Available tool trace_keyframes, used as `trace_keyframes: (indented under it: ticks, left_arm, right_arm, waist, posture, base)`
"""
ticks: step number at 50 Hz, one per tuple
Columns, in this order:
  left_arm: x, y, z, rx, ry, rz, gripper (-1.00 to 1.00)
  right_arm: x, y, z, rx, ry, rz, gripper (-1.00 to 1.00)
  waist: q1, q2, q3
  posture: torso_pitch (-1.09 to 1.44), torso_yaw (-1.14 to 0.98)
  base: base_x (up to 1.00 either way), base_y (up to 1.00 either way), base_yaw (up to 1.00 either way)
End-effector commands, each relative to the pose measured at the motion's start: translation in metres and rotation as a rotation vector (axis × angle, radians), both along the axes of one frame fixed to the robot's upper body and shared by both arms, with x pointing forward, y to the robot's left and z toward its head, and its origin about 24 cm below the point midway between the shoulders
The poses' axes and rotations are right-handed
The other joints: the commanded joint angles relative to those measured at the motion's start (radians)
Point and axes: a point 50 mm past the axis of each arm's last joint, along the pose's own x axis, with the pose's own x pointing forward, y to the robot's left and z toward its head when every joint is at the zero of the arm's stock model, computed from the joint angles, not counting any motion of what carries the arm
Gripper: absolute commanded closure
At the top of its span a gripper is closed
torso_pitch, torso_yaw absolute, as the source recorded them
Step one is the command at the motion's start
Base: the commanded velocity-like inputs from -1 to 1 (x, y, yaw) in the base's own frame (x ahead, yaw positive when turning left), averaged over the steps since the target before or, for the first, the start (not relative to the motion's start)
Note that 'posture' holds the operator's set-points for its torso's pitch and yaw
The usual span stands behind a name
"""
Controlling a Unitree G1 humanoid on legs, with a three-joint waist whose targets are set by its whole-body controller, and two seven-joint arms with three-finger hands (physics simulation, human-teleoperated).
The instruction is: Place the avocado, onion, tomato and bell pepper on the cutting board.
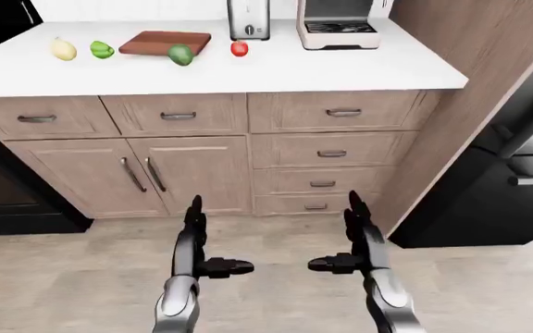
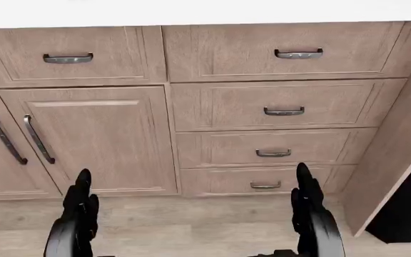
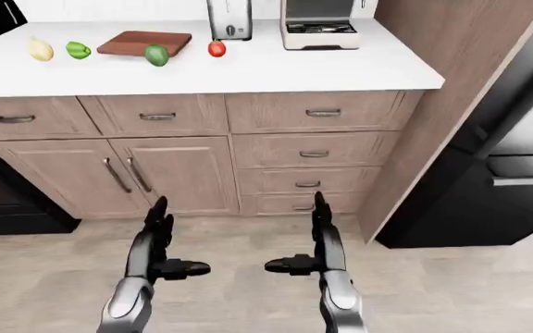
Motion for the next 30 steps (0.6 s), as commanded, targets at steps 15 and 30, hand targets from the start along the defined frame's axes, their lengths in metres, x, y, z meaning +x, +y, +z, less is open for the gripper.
trace_keyframes:
  ticks: [15, 30]
  left_arm:
    - [0.013, 0.016, 0.126, 0.124, -0.287, 0.001, -1.00]
    - [0.027, 0.040, 0.204, 0.186, -0.412, 0.065, -1.00]
  right_arm:
    - [0.012, 0.003, 0.148, -0.145, -0.370, 0.059, -1.00]
    - [0.027, -0.001, 0.208, -0.175, -0.481, 0.049, -1.00]
  waist:
    - [0.011, -0.002, -0.088]
    - [-0.005, 0.073, -0.057]
  posture:
    - [0.00, 0.00]
    - [0.00, 0.00]
  base:
    - [0.00, 0.00, 0.00]
    - [0.21, 0.14, 0.00]
